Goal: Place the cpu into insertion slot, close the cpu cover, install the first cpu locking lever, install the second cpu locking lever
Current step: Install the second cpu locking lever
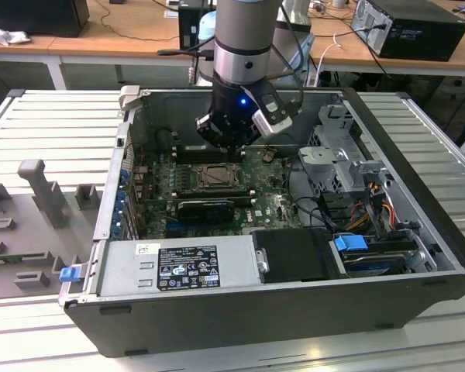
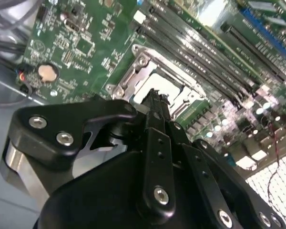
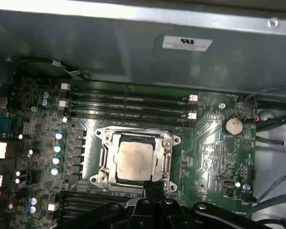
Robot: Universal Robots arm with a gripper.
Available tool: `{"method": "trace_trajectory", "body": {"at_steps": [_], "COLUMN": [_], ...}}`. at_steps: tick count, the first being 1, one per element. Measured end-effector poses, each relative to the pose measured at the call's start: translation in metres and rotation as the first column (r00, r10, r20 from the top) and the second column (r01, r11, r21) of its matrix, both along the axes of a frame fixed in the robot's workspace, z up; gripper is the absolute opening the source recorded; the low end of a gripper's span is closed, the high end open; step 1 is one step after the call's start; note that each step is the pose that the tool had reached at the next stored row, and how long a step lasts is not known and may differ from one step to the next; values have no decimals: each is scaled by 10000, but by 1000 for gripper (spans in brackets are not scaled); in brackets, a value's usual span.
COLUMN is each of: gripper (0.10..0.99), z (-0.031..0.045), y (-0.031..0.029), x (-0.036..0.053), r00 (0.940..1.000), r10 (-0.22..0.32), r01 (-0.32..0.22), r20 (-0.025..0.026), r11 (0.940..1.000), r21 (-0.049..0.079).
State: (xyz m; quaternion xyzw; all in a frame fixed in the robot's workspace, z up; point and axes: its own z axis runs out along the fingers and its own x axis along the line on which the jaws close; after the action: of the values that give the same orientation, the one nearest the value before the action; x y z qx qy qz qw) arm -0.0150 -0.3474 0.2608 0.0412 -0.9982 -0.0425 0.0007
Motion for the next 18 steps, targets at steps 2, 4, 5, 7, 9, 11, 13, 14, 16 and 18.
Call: {"method": "trace_trajectory", "body": {"at_steps": [2,4,5,7,9,11,13,14,16,18], "gripper": [106,106,106,106,106,106,106,106,106,106], "z": [-35,-81,-103,-128,-156,-158,-164,-170,-184,-207], "y": [-47,-146,-214,-278,-310,-316,-350,-364,-372,-373], "x": [-1,-3,-9,-23,-140,-206,-227,-232,-253,-296], "r00": [10000,10000,10000,10000,10000,10000,10000,10000,10000,10000], "r10": [0,3,4,7,20,23,26,25,22,16], "r01": [0,-3,-4,-7,-19,-20,-21,-20,-17,-11], "r20": [-12,-37,-42,-53,-73,-72,-72,-72,-72,-72], "r11": [10000,10000,10000,10000,9999,9994,9979,9979,9978,9978], "r21": [5,8,18,30,115,357,645,655,657,656]}}
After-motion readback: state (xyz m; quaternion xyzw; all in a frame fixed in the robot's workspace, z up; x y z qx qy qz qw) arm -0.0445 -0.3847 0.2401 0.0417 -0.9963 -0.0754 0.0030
